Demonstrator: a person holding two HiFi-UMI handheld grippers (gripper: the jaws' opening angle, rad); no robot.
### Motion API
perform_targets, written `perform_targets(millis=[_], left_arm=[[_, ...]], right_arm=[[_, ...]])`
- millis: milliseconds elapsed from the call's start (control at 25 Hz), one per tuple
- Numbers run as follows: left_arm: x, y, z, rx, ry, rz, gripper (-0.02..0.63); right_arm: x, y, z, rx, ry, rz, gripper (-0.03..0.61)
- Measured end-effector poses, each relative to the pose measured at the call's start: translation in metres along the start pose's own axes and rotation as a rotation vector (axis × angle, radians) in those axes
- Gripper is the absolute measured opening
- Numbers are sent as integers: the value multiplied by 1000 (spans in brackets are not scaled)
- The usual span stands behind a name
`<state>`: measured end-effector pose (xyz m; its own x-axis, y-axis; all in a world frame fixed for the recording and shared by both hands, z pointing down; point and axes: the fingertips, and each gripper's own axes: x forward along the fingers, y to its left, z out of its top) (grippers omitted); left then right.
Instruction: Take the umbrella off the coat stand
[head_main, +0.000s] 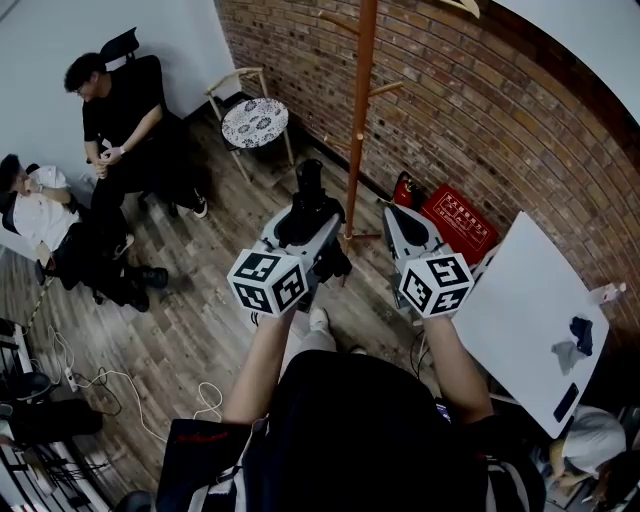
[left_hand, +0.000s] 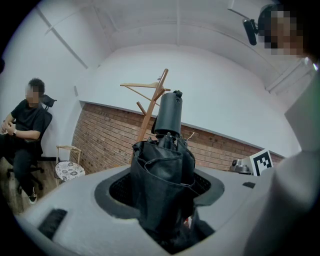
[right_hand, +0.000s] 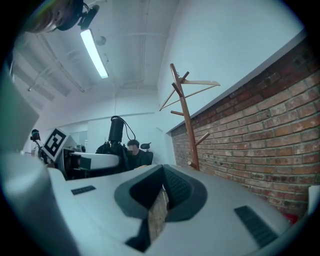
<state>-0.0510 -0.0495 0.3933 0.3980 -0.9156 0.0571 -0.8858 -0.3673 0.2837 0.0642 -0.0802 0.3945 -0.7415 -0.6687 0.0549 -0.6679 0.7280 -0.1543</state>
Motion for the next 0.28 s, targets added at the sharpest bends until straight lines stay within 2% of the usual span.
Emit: perform_targets(millis=[280], left_arm=[[-11,-4,4,-2,-14,10,279]], right_arm=[[-8,9,6,-9,-8,7,29]])
